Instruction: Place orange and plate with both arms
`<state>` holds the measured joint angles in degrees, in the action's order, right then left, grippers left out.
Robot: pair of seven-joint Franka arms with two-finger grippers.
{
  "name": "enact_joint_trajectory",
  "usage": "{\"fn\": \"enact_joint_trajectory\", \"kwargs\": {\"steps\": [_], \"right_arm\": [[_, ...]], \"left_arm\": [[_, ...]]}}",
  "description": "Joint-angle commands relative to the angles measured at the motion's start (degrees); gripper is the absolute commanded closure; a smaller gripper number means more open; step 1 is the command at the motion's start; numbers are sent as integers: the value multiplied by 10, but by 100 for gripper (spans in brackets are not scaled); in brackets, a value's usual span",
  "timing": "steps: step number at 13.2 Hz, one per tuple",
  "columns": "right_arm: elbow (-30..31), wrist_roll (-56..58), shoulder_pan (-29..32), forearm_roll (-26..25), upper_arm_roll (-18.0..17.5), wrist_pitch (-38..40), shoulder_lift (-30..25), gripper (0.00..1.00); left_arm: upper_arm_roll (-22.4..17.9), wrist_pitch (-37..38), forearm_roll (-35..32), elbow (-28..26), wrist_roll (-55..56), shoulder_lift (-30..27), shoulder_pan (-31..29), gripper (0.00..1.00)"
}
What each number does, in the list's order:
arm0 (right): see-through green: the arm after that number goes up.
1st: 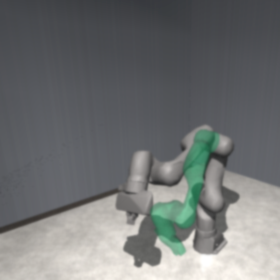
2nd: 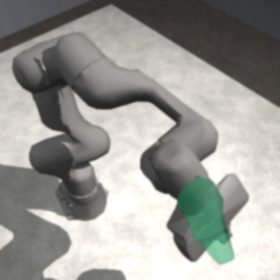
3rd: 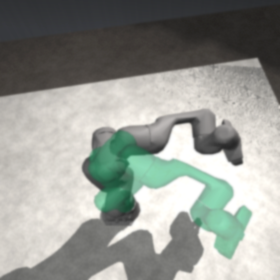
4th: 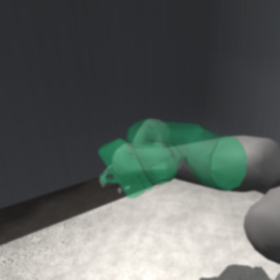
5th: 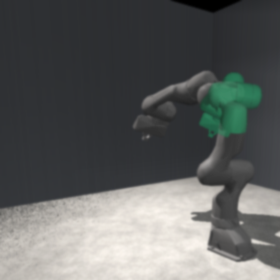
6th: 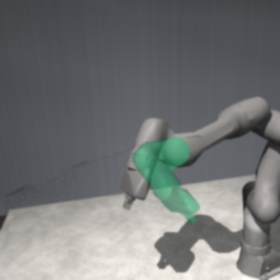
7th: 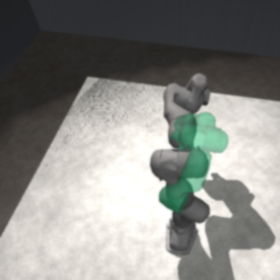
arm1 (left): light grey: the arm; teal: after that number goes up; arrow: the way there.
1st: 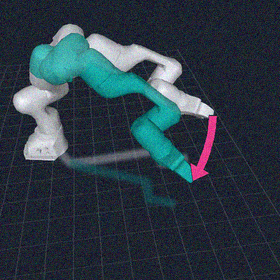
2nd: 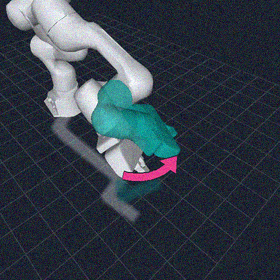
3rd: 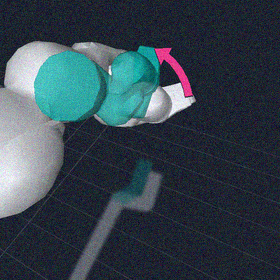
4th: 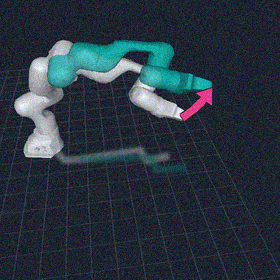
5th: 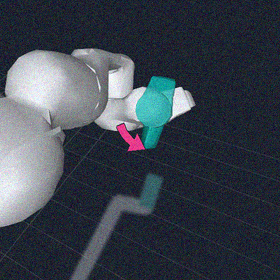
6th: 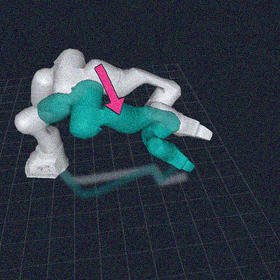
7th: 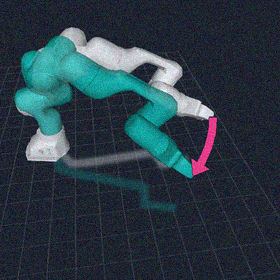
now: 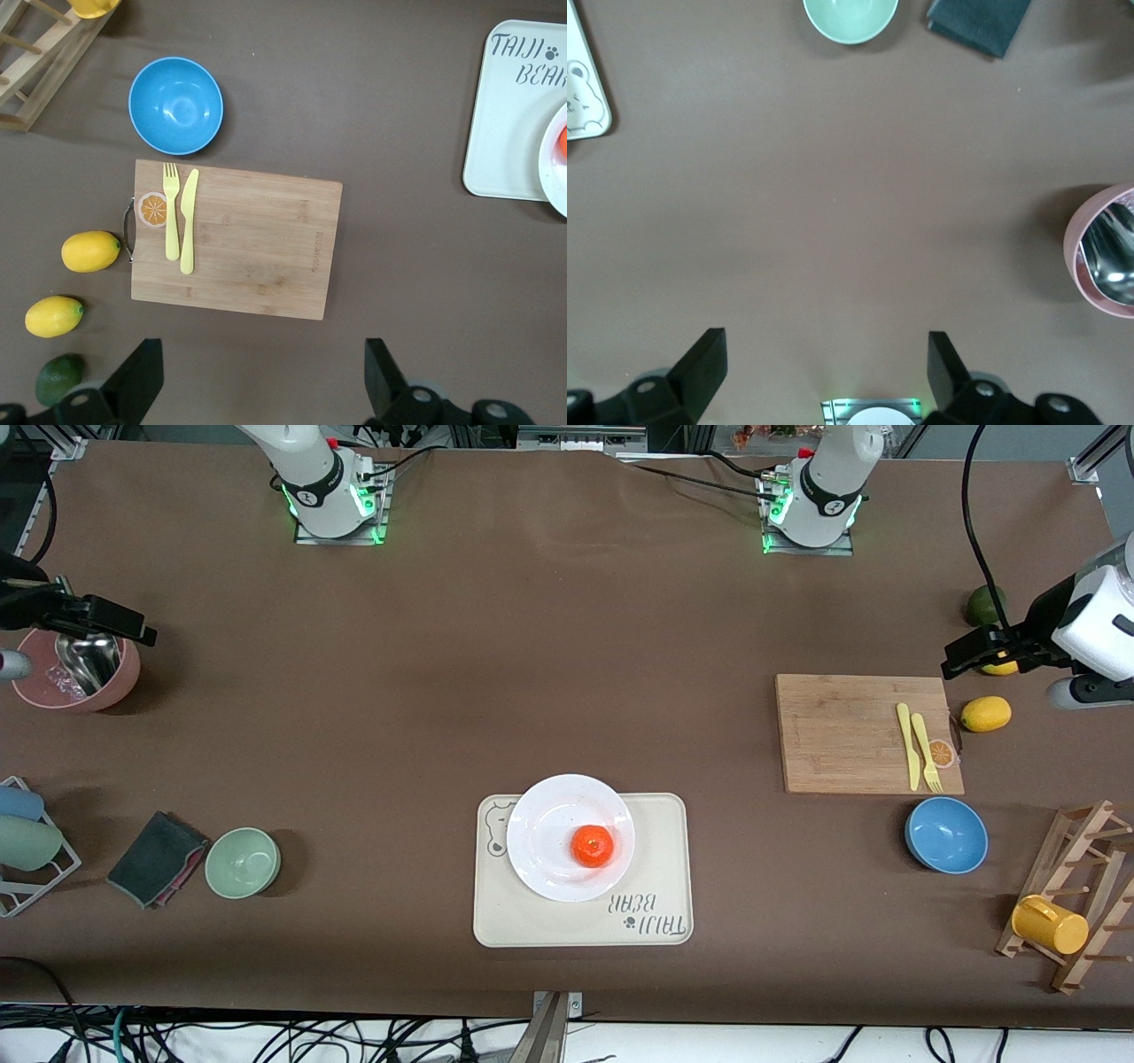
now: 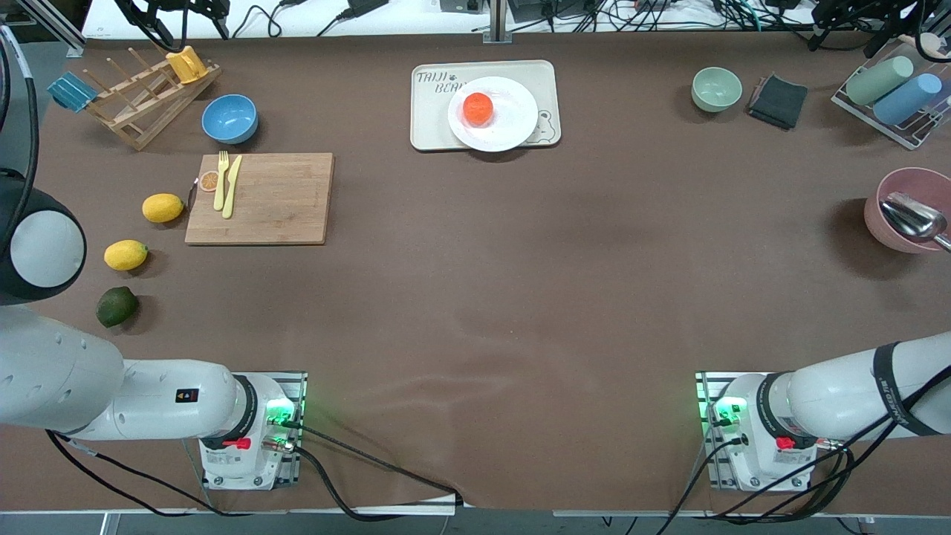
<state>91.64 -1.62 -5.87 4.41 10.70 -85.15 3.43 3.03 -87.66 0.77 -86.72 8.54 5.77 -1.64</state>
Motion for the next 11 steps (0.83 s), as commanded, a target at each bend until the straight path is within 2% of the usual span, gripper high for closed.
{"fn": "enact_joint_trajectory", "kwargs": {"steps": [1, 4, 6, 8, 11], "right_arm": [[17, 6, 11, -11, -9, -5, -11, 0], [17, 4, 10, -45, -15, -6, -11, 0], [13, -1, 9, -62, -36, -5, -12, 0], [13, -1, 10, -66, -51, -5, -25, 0], [20, -5, 10, -65, -52, 0, -28, 0]], "left_arm": [[0, 10, 9, 11, 1, 6, -11, 0], [0, 13, 10, 12, 2, 6, -15, 0], [0, 13, 10, 14, 3, 6, -15, 0], [0, 13, 10, 15, 3, 6, -14, 0], [0, 12, 10, 12, 3, 6, -15, 0]]}}
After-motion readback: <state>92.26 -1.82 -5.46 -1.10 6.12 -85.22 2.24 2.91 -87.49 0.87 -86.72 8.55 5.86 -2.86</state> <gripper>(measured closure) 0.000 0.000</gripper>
